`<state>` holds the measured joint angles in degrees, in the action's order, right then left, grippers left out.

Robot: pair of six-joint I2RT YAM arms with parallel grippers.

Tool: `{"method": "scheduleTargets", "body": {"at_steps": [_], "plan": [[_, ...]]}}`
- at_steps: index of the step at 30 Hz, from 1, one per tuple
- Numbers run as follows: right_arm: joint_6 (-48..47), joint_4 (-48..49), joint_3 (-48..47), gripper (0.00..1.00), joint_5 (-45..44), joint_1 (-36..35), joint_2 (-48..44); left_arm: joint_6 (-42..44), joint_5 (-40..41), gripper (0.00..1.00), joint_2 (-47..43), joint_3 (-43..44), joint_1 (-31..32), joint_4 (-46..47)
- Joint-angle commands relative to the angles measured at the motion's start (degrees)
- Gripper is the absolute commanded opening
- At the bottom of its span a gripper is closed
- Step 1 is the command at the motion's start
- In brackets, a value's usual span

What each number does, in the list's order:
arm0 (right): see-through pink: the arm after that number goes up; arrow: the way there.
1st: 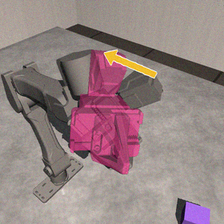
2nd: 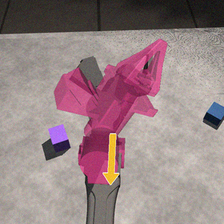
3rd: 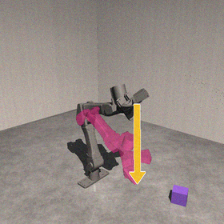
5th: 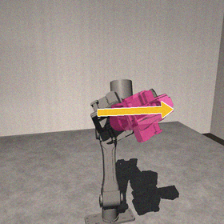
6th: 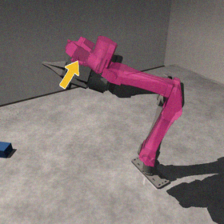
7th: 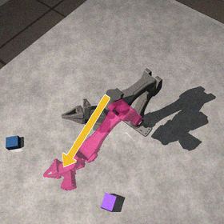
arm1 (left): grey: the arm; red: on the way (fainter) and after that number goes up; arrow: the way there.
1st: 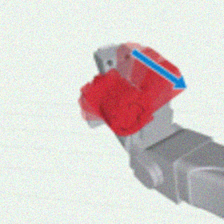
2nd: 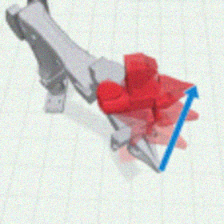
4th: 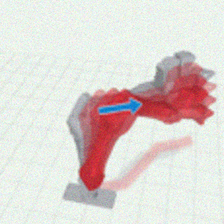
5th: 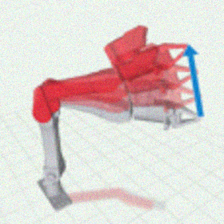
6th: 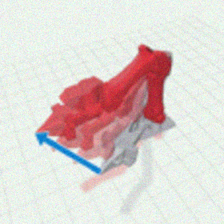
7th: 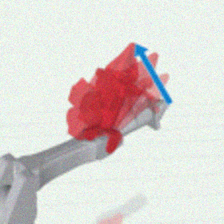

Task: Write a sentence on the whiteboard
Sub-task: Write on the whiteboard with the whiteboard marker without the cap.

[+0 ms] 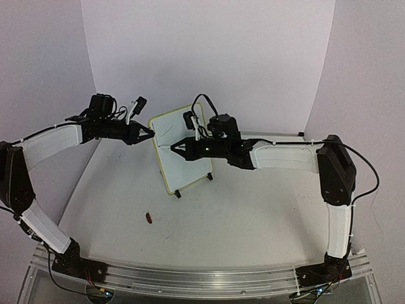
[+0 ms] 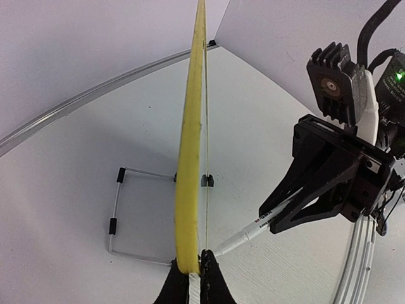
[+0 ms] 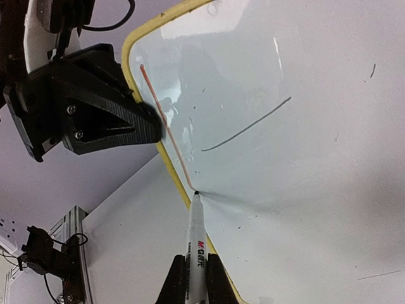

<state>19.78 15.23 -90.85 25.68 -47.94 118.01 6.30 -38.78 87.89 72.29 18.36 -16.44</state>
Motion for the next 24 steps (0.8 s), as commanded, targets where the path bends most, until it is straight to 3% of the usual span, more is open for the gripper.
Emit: {"method": "scheduleTargets", "body": {"at_steps": [1, 24], "plan": [[0.2, 6.6, 3.0, 0.0, 0.4, 0.3, -7.2, 3.2, 2.4, 0.0, -2.3, -0.7, 0.1, -0.5], [0.7, 6.0, -3.8, 0.0, -4.4, 0.3, -2.3, 3.0, 2.1, 0.0, -2.7, -1.0, 0.1, -0.2]]}}
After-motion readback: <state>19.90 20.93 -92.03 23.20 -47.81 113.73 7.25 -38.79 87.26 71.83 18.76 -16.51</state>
